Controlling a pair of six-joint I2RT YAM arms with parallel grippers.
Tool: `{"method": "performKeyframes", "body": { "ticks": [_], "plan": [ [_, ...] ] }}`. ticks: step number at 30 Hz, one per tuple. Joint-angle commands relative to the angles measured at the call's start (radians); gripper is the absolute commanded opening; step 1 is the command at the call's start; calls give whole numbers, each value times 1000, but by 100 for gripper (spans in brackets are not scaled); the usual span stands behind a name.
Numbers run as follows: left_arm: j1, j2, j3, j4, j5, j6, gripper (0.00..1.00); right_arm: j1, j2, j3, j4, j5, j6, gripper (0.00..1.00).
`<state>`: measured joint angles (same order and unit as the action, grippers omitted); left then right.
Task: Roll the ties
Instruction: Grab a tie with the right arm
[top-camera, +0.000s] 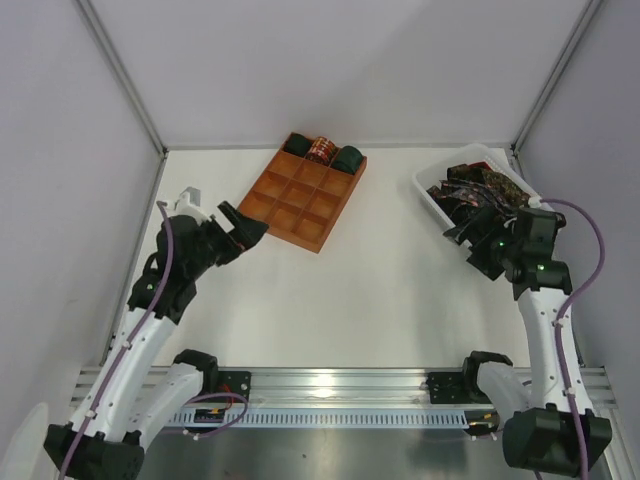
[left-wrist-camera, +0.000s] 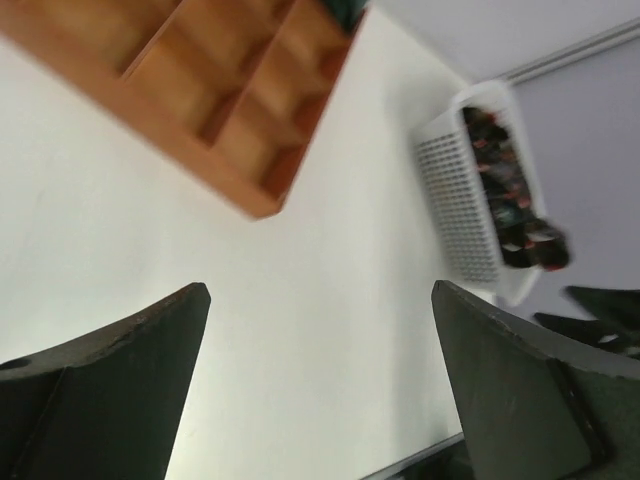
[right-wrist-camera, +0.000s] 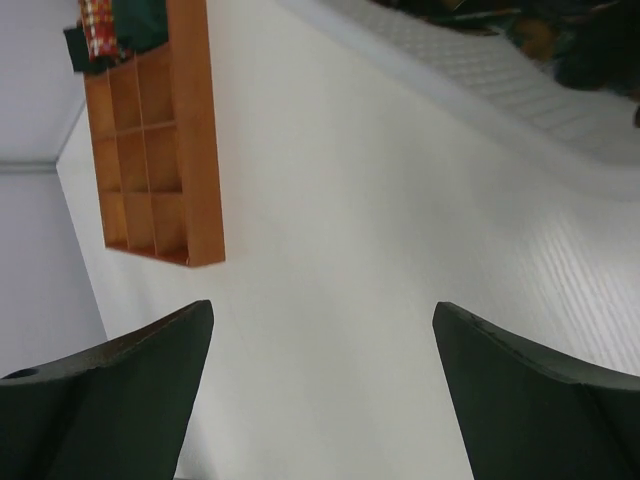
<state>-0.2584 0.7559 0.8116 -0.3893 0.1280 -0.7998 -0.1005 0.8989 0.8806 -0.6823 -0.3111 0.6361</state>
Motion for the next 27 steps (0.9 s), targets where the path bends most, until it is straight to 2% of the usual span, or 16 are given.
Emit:
{"method": "performKeyframes", "body": {
  "ticks": [1, 2, 3, 5, 8, 10, 11, 12, 15, 20, 27],
  "plan": [
    [4, -21, 63, -230, -39, 97, 100, -126, 50, 66, 18, -78, 13, 100],
    [4, -35, 72, -265, -53, 108, 100, -146, 82, 83, 39, -86, 34, 100],
    [4, -46, 92, -278, -54, 137, 100, -165, 156, 124, 41, -47, 125, 100],
    [5, -73, 104, -289, 22, 197, 100, -240, 219, 161, 62, -23, 189, 100],
    [5, -102, 106, -312, 171, 261, 100, -275, 299, 277, 70, 106, 182, 100],
    [5, -166, 43, -301, 246, 270, 100, -281, 319, 345, 81, 296, 134, 100],
    [5, -167, 43, -301, 261, 271, 100, -288, 322, 357, 81, 297, 123, 99],
    [5, -200, 31, -309, 268, 286, 100, -292, 322, 360, 93, 372, 116, 96],
    [5, -231, 40, -364, 260, 335, 100, -326, 340, 321, 164, 406, 126, 82],
    [5, -245, 28, -419, 223, 359, 100, -292, 316, 264, 153, 535, 230, 79],
    [-7, -224, 34, -421, 179, 378, 100, -275, 331, 193, 220, 543, 289, 77]
  ]
}}
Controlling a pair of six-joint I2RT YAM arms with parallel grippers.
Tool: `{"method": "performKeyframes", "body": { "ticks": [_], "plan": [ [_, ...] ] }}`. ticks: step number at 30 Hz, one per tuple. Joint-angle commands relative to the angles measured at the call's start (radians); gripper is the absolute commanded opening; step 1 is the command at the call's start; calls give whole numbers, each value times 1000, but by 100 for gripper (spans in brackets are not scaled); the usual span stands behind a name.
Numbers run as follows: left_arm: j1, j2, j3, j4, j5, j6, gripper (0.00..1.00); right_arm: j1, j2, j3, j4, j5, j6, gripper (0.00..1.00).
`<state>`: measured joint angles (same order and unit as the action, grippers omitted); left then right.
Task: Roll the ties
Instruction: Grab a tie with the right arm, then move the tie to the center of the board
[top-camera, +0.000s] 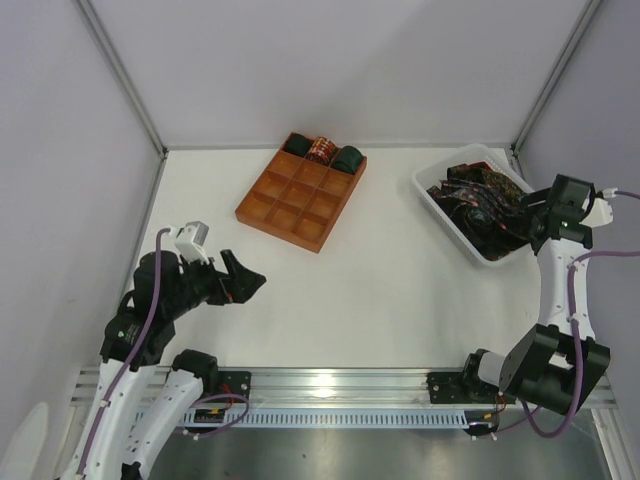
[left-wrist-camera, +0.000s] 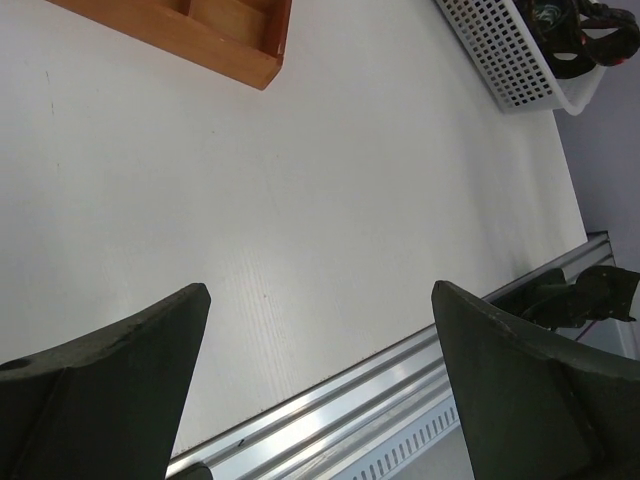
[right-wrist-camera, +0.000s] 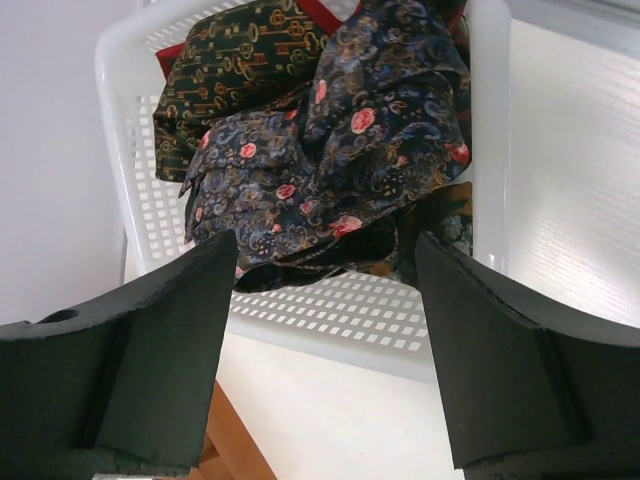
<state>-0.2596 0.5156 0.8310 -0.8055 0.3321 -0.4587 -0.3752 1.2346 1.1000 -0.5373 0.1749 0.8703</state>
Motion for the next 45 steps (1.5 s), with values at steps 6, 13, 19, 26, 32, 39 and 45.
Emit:
{"method": "performKeyframes", "body": {
  "ticks": [6, 13, 19, 26, 32, 39, 45],
  "plan": [
    [-10, 31, 22, -18, -33, 41, 100, -8, 49, -35, 141, 72, 78, 75],
    [-9, 41, 33, -46, -50, 49, 100, 1, 107, -57, 213, 86, 128, 74],
    [-9, 61, 54, -70, -65, 58, 100, 24, 186, -39, 276, 97, 167, 71],
    [-9, 83, 94, -121, -77, 74, 100, 59, 316, 30, 304, 149, 194, 54],
    [-9, 90, 131, -150, -80, 86, 100, 150, 388, 285, 159, 117, 61, 0],
    [-10, 118, 184, -121, -61, 74, 100, 370, 436, 716, 42, -61, -169, 0],
    [-20, 129, 230, -146, -85, 72, 100, 528, 471, 929, 121, -520, -200, 0]
  ]
}}
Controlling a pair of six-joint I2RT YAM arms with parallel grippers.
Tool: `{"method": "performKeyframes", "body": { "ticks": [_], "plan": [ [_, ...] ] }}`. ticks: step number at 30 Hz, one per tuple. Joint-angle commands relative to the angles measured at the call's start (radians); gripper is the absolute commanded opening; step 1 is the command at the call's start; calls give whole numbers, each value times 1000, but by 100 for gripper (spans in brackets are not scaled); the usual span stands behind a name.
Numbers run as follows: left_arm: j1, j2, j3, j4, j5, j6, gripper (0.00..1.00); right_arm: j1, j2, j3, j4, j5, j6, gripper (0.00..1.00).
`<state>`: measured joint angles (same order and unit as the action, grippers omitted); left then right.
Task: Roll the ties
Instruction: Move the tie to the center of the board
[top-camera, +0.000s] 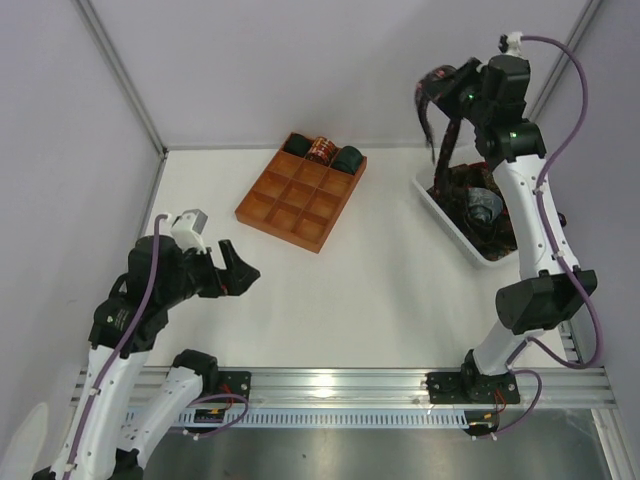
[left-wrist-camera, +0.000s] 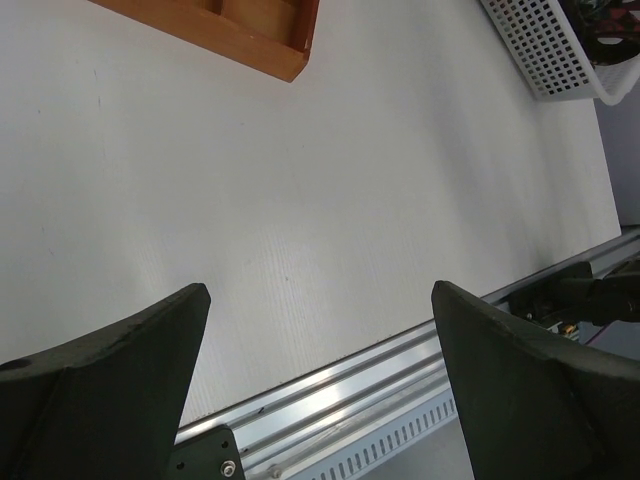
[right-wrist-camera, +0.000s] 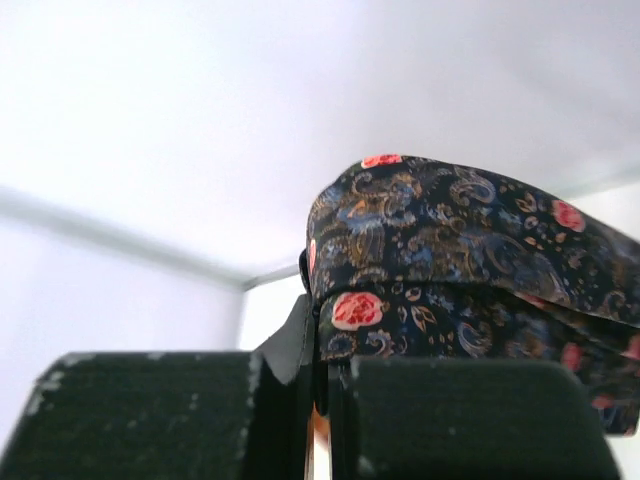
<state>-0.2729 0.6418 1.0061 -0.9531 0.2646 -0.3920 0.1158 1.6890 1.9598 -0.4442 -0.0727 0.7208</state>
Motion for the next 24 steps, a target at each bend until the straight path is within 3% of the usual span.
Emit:
{"method": "performKeyframes", "body": {
  "ticks": [1, 4, 7, 12, 15, 21, 24],
  "plan": [
    [-6, 7, 74, -7, -28, 4, 100, 53, 46, 91, 36, -323, -32, 0],
    [-6, 22, 110, -30, -41, 5, 100, 145, 109, 206, 35, -488, 37, 0],
    [-5, 29, 190, -53, -70, 2, 100, 255, 297, 394, 19, -652, 132, 0],
    [-5, -7, 360, -67, -230, 18, 100, 464, 494, 631, 149, -912, 449, 0],
    [-5, -42, 463, -81, -312, 2, 100, 566, 529, 605, 347, -1009, 595, 0],
    [-5, -100, 529, -82, -376, -15, 100, 674, 552, 593, 432, -1116, 637, 0],
    [-5, -94, 551, -98, -384, -24, 100, 716, 525, 571, 397, -1190, 580, 0]
  ]
}}
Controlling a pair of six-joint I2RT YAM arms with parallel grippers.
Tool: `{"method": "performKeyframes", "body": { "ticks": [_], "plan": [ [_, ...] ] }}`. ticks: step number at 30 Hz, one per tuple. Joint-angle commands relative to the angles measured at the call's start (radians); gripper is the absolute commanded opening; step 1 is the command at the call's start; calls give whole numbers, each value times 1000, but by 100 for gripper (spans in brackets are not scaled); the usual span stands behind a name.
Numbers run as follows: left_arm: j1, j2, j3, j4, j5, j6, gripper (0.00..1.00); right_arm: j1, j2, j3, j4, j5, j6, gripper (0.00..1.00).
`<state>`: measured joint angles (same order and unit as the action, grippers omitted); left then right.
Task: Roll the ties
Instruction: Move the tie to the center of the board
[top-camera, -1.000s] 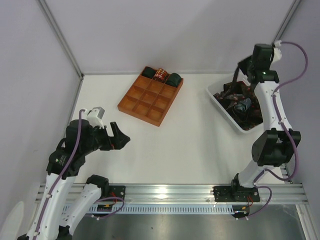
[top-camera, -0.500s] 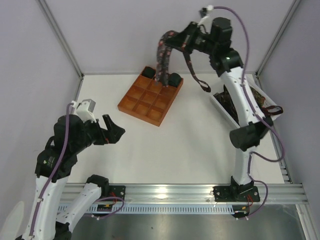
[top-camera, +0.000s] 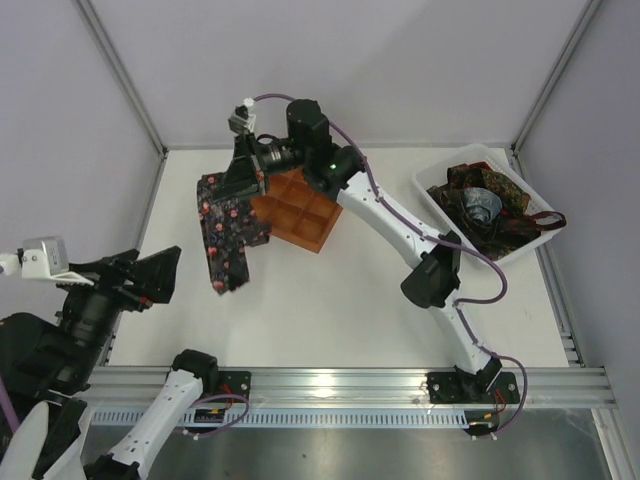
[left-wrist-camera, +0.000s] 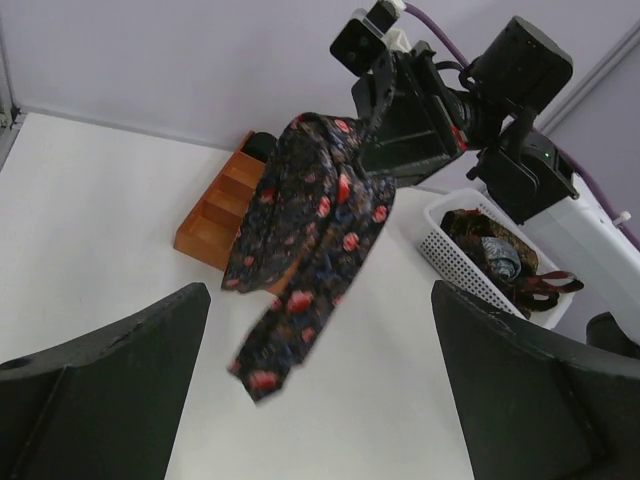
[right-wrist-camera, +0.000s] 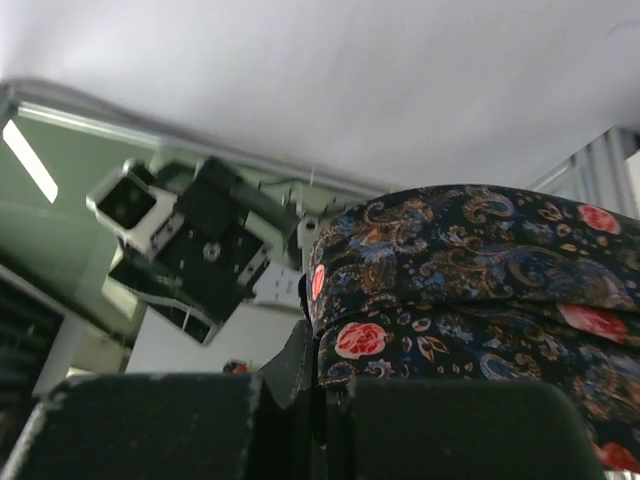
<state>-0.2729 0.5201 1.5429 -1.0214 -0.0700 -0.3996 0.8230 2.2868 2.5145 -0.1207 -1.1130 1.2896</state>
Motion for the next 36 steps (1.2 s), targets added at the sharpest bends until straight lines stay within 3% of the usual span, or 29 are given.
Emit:
{"method": "performKeyframes", "body": {
  "ticks": [1, 4, 5, 8, 12, 15, 18, 21, 24, 25, 29, 31, 33, 36],
  "plan": [
    [-5, 31, 19, -42, -50, -19, 100, 19, -116, -46, -30, -166, -40, 0],
    [-5, 32, 6, -42, -40, -30, 100, 25, -266, -271, -346, -199, -348, 0],
    [-5, 32, 2, -39, -27, -38, 100, 19, -301, -480, -406, -174, -500, 0],
    [-5, 40, -21, -20, 4, -48, 100, 16, -426, -845, -568, -73, -669, 0],
    [-5, 73, -52, -14, 126, -71, 100, 37, -484, -1151, -784, 92, -921, 0],
    [-5, 116, -96, -23, 185, -99, 97, 21, -549, -1363, -809, 180, -906, 0],
    [-5, 164, -179, -34, 240, -114, 95, -27, -598, -1485, -760, 237, -877, 6],
    [-5, 254, -249, -78, 266, -134, 84, -64, -589, -1497, -799, 268, -921, 8],
    [-5, 329, -363, -79, 285, -168, 59, -110, -567, -1468, -861, 346, -952, 9],
    [-5, 337, -392, -62, 285, -177, 42, -120, -553, -1438, -876, 372, -964, 9],
    [11, 391, -504, 17, 230, -229, 23, -172, -497, -1363, -974, 479, -1048, 11],
    [14, 464, -555, 49, 237, -264, 9, -191, -483, -1358, -988, 475, -1064, 12],
    [15, 495, -605, 123, 236, -280, 1, -194, -478, -1346, -1004, 501, -1095, 20],
    [21, 549, -662, 234, 201, -294, 0, -202, -461, -1312, -1037, 551, -1122, 27]
  ]
}}
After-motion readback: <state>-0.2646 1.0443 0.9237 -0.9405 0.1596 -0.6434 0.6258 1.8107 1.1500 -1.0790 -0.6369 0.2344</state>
